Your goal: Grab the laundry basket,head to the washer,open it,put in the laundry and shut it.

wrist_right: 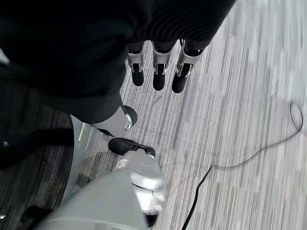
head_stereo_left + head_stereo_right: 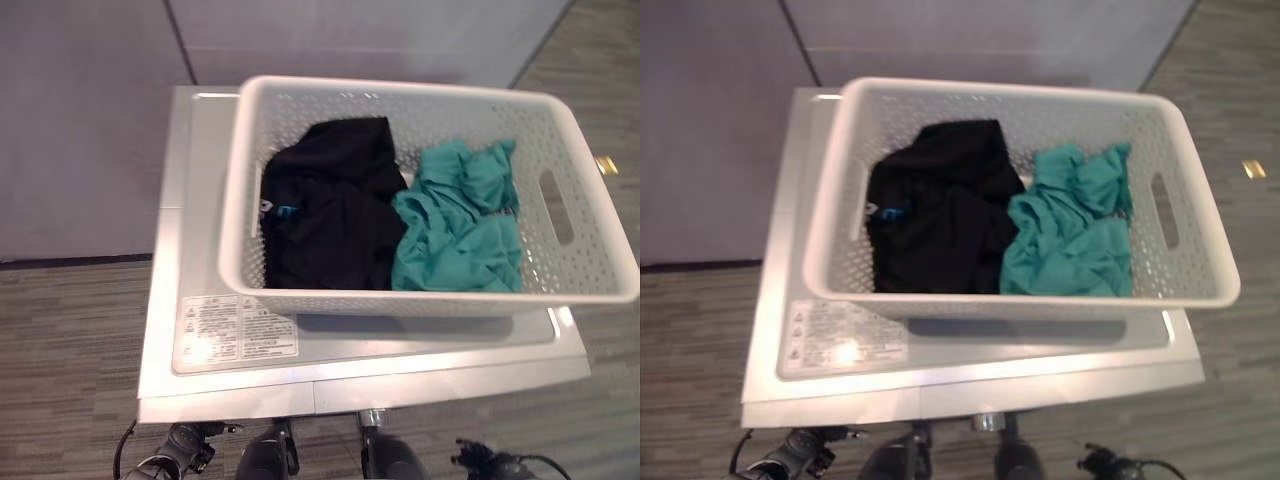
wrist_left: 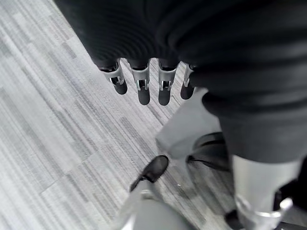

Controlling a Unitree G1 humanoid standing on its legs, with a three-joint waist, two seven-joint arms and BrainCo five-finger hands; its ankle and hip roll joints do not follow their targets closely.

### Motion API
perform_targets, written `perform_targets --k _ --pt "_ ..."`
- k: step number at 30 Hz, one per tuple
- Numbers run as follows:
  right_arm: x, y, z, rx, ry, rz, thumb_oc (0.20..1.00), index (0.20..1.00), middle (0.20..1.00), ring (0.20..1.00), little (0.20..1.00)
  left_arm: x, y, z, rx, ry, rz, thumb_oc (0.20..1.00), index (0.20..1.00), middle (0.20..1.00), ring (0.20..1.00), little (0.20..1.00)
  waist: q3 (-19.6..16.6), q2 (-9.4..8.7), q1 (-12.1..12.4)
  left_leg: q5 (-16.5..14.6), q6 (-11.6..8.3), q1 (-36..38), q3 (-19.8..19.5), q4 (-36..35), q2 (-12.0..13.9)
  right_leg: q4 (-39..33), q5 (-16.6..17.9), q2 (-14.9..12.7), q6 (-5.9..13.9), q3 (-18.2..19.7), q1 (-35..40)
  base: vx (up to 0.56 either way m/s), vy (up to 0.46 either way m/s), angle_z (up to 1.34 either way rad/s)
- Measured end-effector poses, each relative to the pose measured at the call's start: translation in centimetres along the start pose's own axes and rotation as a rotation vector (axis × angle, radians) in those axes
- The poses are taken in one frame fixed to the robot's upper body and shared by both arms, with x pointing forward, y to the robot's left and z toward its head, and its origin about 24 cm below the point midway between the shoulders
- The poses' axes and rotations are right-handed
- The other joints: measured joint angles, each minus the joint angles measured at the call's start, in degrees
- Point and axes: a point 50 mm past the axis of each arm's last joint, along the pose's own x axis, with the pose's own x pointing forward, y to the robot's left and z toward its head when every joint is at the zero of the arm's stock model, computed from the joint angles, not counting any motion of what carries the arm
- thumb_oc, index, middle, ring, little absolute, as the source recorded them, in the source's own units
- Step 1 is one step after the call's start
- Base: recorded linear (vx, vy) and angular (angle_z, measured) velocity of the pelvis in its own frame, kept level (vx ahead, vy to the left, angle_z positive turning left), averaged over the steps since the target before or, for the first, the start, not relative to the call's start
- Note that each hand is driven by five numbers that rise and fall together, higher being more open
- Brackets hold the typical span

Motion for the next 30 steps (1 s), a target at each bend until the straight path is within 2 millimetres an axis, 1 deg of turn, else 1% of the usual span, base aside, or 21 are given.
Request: perform_targets --k 1,3,5,6,7,8,9,10,11,12,13,14,18,20,26,27,30 --pt "0.0 -0.4 0.6 -0.005 -0.014 -0.011 1.0 1.0 1.0 1.0 1.0 0.0 -0.1 -0.3 -0.002 0.012 -0.002 1.0 1.0 1.0 1.0 1.0 0.1 0.12 0.0 0.4 -0.58 0.1 -0.5 -0.2 0.4 -0.1 -0.1 0.2 0.11 0.0 0.3 0.0 -0.067 0.15" --pt "0.1 -0.5 1.5 -0.014 -0.051 -0.012 1.0 1.0 1.0 1.0 1.0 -0.1 -0.3 -0.8 -0.002 0.027 -0.009 1.0 1.0 1.0 1.0 1.0 0.0 0.18 0.0 1.0 -1.5 0.2 -1.1 -0.3 1.5 -0.1 -0.5 1.3 0.49 0.0 0.6 0.01 -0.067 0.1" --pt "0.0 -0.8 1.8 -0.02 -0.061 -0.019 1.0 1.0 1.0 1.0 1.0 -0.2 -0.8 -1.1 0.003 0.035 -0.019 1.0 1.0 1.0 1.0 1.0 -0.1 0.0 -0.2 1.6 -2.3 0.1 -1.7 -0.5 1.5 -0.1 -2.0 1.6 0.26 -0.4 0.9 0.01 -0.029 0.13" --pt "0.0 -0.8 1.8 -0.018 -0.058 -0.021 1.0 1.0 1.0 1.0 1.0 -0.2 -0.9 -1.1 0.002 0.036 -0.023 1.0 1.0 1.0 1.0 1.0 -0.1 0.13 -0.3 1.8 -2.6 0.2 -2.1 -0.6 1.7 -0.1 -2.1 1.9 0.19 -0.5 1.1 0.01 -0.017 0.22" --pt "-0.1 -0.6 0.3 0.001 -0.022 -0.017 1.0 1.0 1.0 1.0 1.0 -0.4 -1.9 -2.2 -0.003 0.061 -0.046 1.0 1.0 1.0 1.0 1.0 -2.6 1.08 -0.6 2.8 -3.5 -0.4 -3.9 -1.2 2.7 -0.1 -2.7 3.1 -1.12 -1.6 1.0 0.0 -0.018 0.16" --pt "-0.1 -0.7 0.1 0.043 -0.019 -0.017 1.0 1.0 1.0 1.0 1.0 -0.3 -1.7 -1.5 0.016 0.046 -0.049 1.0 1.0 1.0 1.0 1.0 -2.4 1.02 -0.9 2.8 -3.49 0.4 -4.5 -1.6 1.9 -0.1 -2.7 3.2 -1.06 -1.6 1.6 0.0 -0.018 0.15" --pt "-0.1 -0.8 -0.2 0.073 -0.011 -0.023 1.0 1.0 1.0 1.0 1.0 -0.3 -1.9 -1.5 0.03 0.049 -0.059 1.0 1.0 1.0 1.0 1.0 -2.3 1.19 -1.0 2.9 -3.47 1.2 -5.2 -2.0 1.7 0.0 -2.6 3.1 -0.96 -1.8 2.4 0.03 -0.021 0.18" --pt "-0.3 -1.0 -1.6 0.136 0.029 -0.038 1.0 1.0 1.0 1.0 1.0 -0.3 -2.2 -1.4 0.074 0.048 -0.08 1.0 1.0 1.0 1.0 1.0 -2.2 1.8 -2.0 3.1 -3.18 5.7 -6.0 -3.5 1.2 0.0 -2.6 2.8 -0.88 -1.9 6.3 0.05 -0.015 0.17" --pt "-0.5 -1.0 -2.6 0.149 0.051 -0.039 1.0 1.0 1.0 1.0 1.0 -0.2 -2.2 -1.2 0.087 0.042 -0.08 1.0 1.0 1.0 1.0 1.0 -2.8 2.11 -2.3 2.9 -3.14 7.8 -6.0 -4.6 1.2 0.5 -3.2 2.9 -0.7 -1.9 7.5 0.07 -0.024 0.15" --pt "-0.5 -0.9 -3.1 0.159 0.062 -0.039 1.0 1.0 1.0 1.0 1.0 -0.2 -2.0 -1.1 0.089 0.038 -0.078 1.0 1.0 1.0 1.0 1.0 -3.6 2.11 -2.4 2.9 -3.13 8.5 -6.0 -5.2 1.1 0.7 -3.6 2.7 -0.64 -1.9 7.9 0.06 -0.025 0.09" --pt "-0.6 -0.4 -3.8 0.181 0.077 -0.031 1.0 1.0 1.0 1.0 1.0 -0.2 -1.5 -1.2 0.076 0.046 -0.062 1.0 1.0 1.0 1.0 1.0 -4.6 1.21 -3.3 2.6 -3.09 9.4 -6.2 -5.4 0.5 0.3 -5.3 1.8 0.11 -1.7 9.3 0.06 -0.032 0.1" --pt "-0.7 -0.2 -4.0 0.18 0.082 -0.027 1.0 1.0 1.0 1.0 1.0 -0.2 -1.4 -1.2 0.077 0.047 -0.061 1.0 1.0 1.0 1.0 1.0 -5.2 1.39 -3.5 2.6 -3.11 9.4 -6.2 -5.5 0.5 0.1 -5.3 1.9 0.12 -1.7 9.4 0.05 -0.035 0.06" --pt "-1.1 0.4 -6.0 0.173 0.135 -0.014 1.0 1.0 1.0 1.0 1.0 -0.4 -2.8 -2.1 0.079 0.065 -0.097 1.0 1.0 1.0 1.0 1.0 -7.0 1.63 -4.2 2.8 -3.43 9.5 -6.4 -5.5 1.1 -0.2 -5.4 2.8 -0.25 -1.7 9.4 0.01 -0.007 0.0" --pt "-1.1 0.5 -6.1 0.157 0.136 -0.008 1.0 1.0 1.0 1.0 1.0 -0.7 -3.4 -2.8 0.077 0.082 -0.112 1.0 1.0 1.0 1.0 1.0 -7.2 1.68 -4.7 3.1 -3.79 9.4 -6.7 -5.3 1.7 0.0 -5.3 3.3 -0.5 -1.7 9.3 -0.01 -0.045 0.0" --pt "-1.1 0.7 -6.0 0.13 0.124 0.005 1.0 1.0 1.0 1.0 1.0 -0.8 -4.1 -3.0 0.071 0.087 -0.129 1.0 1.0 1.0 1.0 1.0 -7.5 1.25 -4.7 3.4 -4.17 9.1 -7.3 -5.3 1.7 -0.5 -5.3 3.5 -0.56 -2.2 9.4 -0.01 -0.04 0.05" --pt "-1.0 0.7 -5.6 0.107 0.114 0.007 1.0 1.0 1.0 1.0 1.0 -0.8 -4.2 -3.2 0.071 0.092 -0.132 1.0 1.0 1.0 1.0 1.0 -7.5 1.3 -4.6 3.6 -4.09 9.0 -7.6 -5.3 1.7 -0.5 -5.3 3.5 -0.52 -2.6 9.4 -0.04 -0.065 0.07" --pt "-0.9 0.7 -5.4 0.075 0.108 0.011 1.0 1.0 1.0 1.0 1.0 -0.9 -4.4 -3.5 0.072 0.099 -0.136 1.0 1.0 1.0 1.0 1.0 -7.5 1.43 -4.3 3.7 -4.19 8.9 -8.0 -5.3 1.7 -0.5 -5.4 3.6 -0.54 -3.0 9.5 -0.12 -0.07 0.11"
